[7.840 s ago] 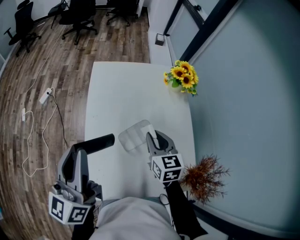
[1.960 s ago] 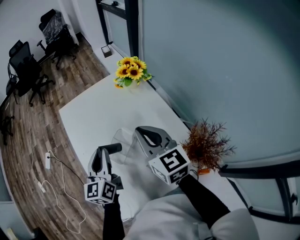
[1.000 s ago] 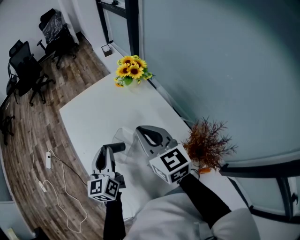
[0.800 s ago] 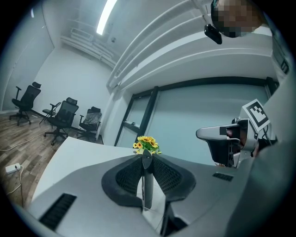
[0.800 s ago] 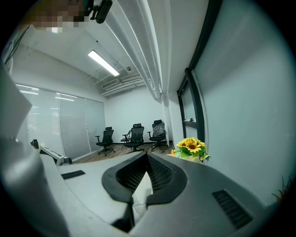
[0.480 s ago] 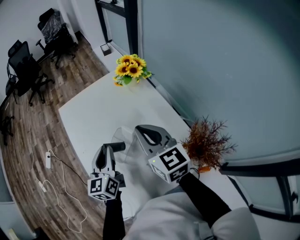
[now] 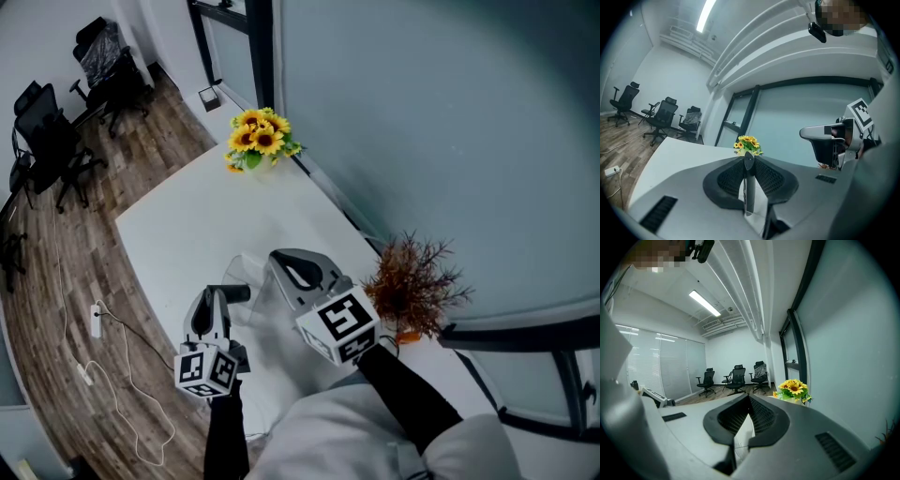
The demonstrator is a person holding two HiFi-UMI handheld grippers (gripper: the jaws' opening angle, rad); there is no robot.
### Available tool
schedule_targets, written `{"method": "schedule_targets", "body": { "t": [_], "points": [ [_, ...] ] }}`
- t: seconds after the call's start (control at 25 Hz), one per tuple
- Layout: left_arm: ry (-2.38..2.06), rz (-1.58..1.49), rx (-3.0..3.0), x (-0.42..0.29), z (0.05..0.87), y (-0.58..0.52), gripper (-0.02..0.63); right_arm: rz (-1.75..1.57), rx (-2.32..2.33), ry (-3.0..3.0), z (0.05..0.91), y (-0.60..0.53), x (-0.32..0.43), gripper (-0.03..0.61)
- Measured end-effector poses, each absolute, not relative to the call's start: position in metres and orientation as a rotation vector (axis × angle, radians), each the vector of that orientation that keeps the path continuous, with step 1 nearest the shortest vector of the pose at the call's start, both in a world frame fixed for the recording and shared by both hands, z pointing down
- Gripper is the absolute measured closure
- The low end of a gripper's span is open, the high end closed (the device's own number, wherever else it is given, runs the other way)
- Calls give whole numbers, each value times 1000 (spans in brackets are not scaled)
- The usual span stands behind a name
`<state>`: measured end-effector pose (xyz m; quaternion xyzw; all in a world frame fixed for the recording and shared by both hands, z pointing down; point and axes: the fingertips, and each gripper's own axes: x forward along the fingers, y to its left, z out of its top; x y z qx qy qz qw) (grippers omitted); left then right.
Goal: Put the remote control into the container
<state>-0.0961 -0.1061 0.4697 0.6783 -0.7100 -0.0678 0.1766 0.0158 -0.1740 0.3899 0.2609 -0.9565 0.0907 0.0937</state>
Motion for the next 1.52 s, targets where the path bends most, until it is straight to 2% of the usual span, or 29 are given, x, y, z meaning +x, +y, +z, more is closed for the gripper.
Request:
{"method": "schedule_targets", "body": {
  "t": [1.52],
  "points": [
    [-1933,-77,1919,-91,500,-125,541,278,792,-2823,395,-180,18,574]
  ]
}}
